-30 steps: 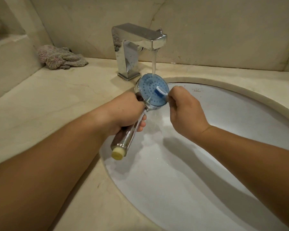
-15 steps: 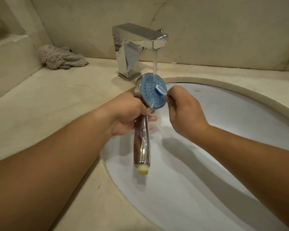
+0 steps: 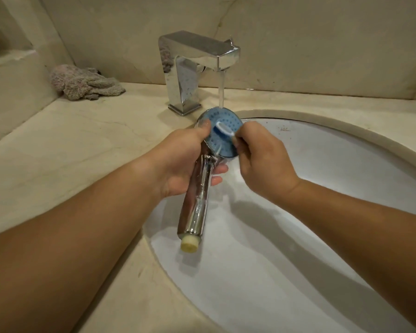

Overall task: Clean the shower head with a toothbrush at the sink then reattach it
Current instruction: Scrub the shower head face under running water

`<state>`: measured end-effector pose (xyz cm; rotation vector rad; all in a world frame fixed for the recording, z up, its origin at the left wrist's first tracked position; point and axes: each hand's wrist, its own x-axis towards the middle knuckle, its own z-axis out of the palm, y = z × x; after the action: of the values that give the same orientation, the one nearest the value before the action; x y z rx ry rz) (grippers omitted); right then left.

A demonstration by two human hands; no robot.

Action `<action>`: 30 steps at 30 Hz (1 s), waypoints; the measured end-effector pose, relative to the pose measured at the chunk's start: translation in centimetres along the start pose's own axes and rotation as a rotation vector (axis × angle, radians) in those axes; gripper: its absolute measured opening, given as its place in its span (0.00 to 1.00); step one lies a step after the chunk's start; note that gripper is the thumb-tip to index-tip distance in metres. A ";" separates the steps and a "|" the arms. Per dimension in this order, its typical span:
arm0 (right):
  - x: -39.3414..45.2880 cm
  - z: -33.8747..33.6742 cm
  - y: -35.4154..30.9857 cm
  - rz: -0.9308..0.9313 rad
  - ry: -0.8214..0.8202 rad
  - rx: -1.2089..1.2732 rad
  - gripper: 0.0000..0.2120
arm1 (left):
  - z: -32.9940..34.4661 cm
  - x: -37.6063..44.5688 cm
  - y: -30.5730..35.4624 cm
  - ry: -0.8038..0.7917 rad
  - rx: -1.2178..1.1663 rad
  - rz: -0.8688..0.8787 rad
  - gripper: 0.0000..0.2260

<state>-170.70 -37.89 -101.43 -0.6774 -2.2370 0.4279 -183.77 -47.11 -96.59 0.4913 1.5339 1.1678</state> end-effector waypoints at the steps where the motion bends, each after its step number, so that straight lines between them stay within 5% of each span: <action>1: 0.3 -0.2 0.4 0.067 0.011 -0.013 0.06 | 0.0 0.1 -0.1 0.010 -0.001 0.023 0.20; 3: 0.5 -0.5 1.2 0.134 0.022 -0.047 0.05 | 0.2 0.0 0.0 0.020 -0.017 0.065 0.17; 7: -0.5 0.2 0.3 -0.076 -0.049 -0.021 0.04 | 0.3 0.0 0.2 0.047 -0.064 0.119 0.15; 11: 0.6 -0.5 1.0 0.116 0.011 -0.037 0.05 | 0.3 0.3 0.1 0.033 -0.095 0.159 0.14; 15: -0.2 0.1 0.1 -0.096 -0.071 -0.071 0.02 | 0.3 0.5 0.1 0.015 -0.153 0.153 0.16; 19: 0.8 -0.4 0.8 0.116 0.029 -0.040 0.05 | 0.2 0.7 -0.1 0.044 -0.074 0.151 0.14; 23: -0.2 0.3 -0.2 -0.078 -0.041 -0.032 0.02 | 0.2 0.7 -0.1 0.070 -0.068 0.145 0.14; 27: 1.1 -0.1 0.8 0.145 0.049 -0.030 0.06 | 0.3 0.8 -0.1 0.034 -0.058 0.148 0.14; 30: 0.9 -0.1 0.3 0.065 0.043 -0.035 0.07 | 0.4 0.8 -0.1 0.032 -0.047 0.160 0.14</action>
<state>-171.02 -37.17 -101.01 -0.7717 -2.1914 0.4036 -183.62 -46.35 -97.09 0.5749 1.5128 1.3377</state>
